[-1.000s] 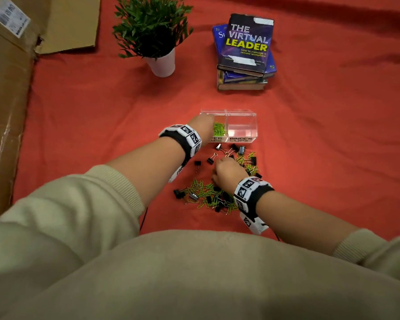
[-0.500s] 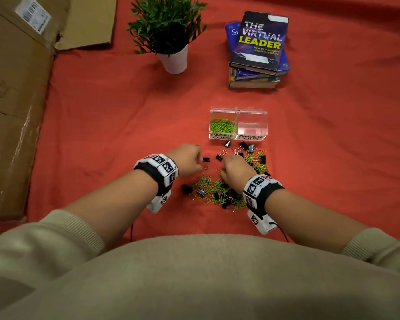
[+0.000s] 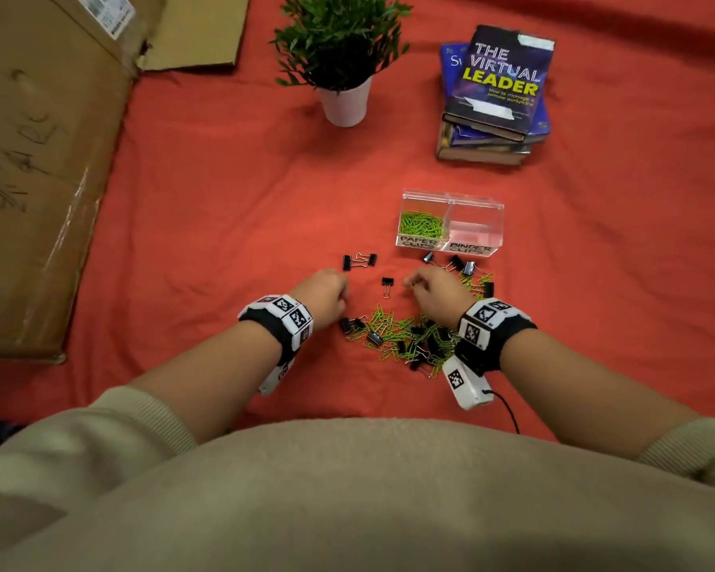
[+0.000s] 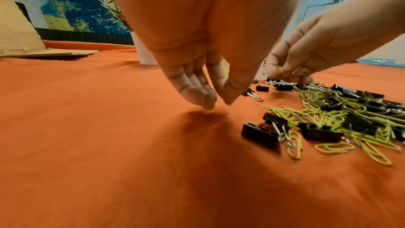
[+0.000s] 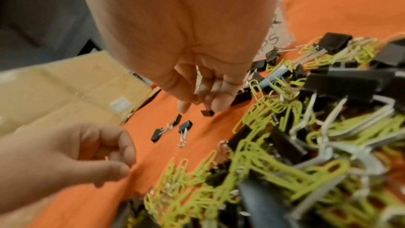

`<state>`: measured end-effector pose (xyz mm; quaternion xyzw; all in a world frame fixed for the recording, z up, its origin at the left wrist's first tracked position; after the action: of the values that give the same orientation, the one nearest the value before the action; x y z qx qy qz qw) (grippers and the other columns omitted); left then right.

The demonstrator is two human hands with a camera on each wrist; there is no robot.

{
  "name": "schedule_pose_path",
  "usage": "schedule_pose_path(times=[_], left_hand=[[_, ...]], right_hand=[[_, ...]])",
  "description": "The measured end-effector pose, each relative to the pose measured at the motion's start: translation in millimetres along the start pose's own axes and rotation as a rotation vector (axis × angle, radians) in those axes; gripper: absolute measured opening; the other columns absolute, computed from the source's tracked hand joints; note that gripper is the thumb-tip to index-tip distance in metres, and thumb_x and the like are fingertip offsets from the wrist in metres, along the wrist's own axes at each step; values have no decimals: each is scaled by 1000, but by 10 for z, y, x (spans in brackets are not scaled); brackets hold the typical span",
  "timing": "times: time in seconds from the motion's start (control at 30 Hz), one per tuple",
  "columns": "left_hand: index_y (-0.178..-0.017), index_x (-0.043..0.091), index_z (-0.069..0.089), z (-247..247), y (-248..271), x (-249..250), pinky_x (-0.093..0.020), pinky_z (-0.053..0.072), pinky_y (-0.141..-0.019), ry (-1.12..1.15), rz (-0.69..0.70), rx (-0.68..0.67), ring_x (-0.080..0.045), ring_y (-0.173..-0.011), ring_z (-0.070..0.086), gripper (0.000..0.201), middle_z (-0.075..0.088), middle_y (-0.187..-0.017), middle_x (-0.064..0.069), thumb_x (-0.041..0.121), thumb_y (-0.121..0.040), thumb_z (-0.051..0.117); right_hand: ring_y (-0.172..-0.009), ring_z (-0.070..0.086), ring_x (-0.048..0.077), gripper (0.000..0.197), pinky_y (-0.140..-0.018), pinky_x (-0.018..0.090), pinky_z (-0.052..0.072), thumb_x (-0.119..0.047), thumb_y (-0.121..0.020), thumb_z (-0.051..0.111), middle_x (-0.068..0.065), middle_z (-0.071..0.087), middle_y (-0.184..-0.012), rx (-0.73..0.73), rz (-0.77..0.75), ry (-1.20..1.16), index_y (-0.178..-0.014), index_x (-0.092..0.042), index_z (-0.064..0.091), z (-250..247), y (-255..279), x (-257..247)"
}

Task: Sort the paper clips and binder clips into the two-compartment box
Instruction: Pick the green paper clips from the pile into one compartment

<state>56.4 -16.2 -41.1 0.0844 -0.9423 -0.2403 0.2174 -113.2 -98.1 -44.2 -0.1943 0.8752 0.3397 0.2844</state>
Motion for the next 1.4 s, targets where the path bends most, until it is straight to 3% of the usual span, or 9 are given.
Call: schedule_pose_path(times=[0.1,0.2,0.33,0.5,0.63,1.07,1.17,1.3,1.4], left_hand=[[-102,15,60,-27,18,52,-32,48,-85,-19,24,9,-24,-100,58,20,58,-110,-6,21,-83,60],[-104,16,57,113,64,92,-33,48,-82,-60,43,-64,-20,-98,56,33,55,-108,-2,37,-80,68],[-108,10,55,234,49,47,-35,45,-85,-41,18,-79,-26,-102,54,38,51,-111,-9,32,-80,70],[-109,9,56,119,-10,0,-37,46,-91,27,-7,8,-31,-106,55,27,49,-115,-12,18,-85,64],[-105,13,55,17,5,18,-42,48,-89,6,-2,146,-30,-103,55,24,49,-111,-9,21,-84,62],[-108,11,57,348,107,183,-35,46,-89,-86,124,-72,-25,-104,55,36,53,-113,-7,30,-81,71],[-108,12,56,360,113,180,-34,44,-87,-102,112,-60,-25,-104,55,33,53,-113,-8,24,-81,70],[-106,10,54,363,107,180,-36,44,-87,-115,77,-42,-29,-104,56,29,55,-113,-11,20,-82,66],[-106,10,54,364,108,159,-37,45,-87,-82,35,-22,-31,-103,57,25,58,-111,-12,15,-83,61]], right_hand=[[-65,54,18,30,-69,34,48,-11,-95,36,4,59,-74,-70,103,-274,-75,-18,58,27,-20,11],[-61,54,15,24,-63,26,47,-13,-95,41,2,57,-69,-137,114,-365,-78,-13,58,107,11,-96],[-60,48,7,11,-53,18,41,-11,-86,56,-10,51,-69,-192,-99,-34,-95,-18,60,294,20,-300],[-92,44,14,45,-77,21,37,-10,-79,62,-8,44,-88,-267,-378,415,-123,-20,57,403,47,-308],[-100,43,16,43,-87,31,41,-25,-85,64,-4,47,-93,-220,-379,475,-127,-25,56,377,94,-163],[-107,43,25,22,-98,35,37,-19,-95,48,11,51,-112,-61,-311,477,-108,-3,56,411,174,-9],[-100,45,20,13,-90,29,40,-18,-96,47,7,49,-105,-83,-204,347,-99,-8,54,308,174,-9],[-66,51,9,7,-56,20,39,-19,-92,57,-5,57,-77,-71,-66,58,-89,-13,59,109,153,-24],[-55,50,8,5,-50,16,40,-17,-85,67,-2,63,-70,-84,-3,-201,-85,-12,66,15,119,16]])
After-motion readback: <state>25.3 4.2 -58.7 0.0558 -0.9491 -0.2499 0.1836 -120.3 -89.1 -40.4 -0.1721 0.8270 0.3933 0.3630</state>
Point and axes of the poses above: each hand's wrist, its own y-axis away from the middle knuckle, its own z-axis out of the palm, x = y × z, the point moved 6 cm from there along -y, towards the middle knuckle
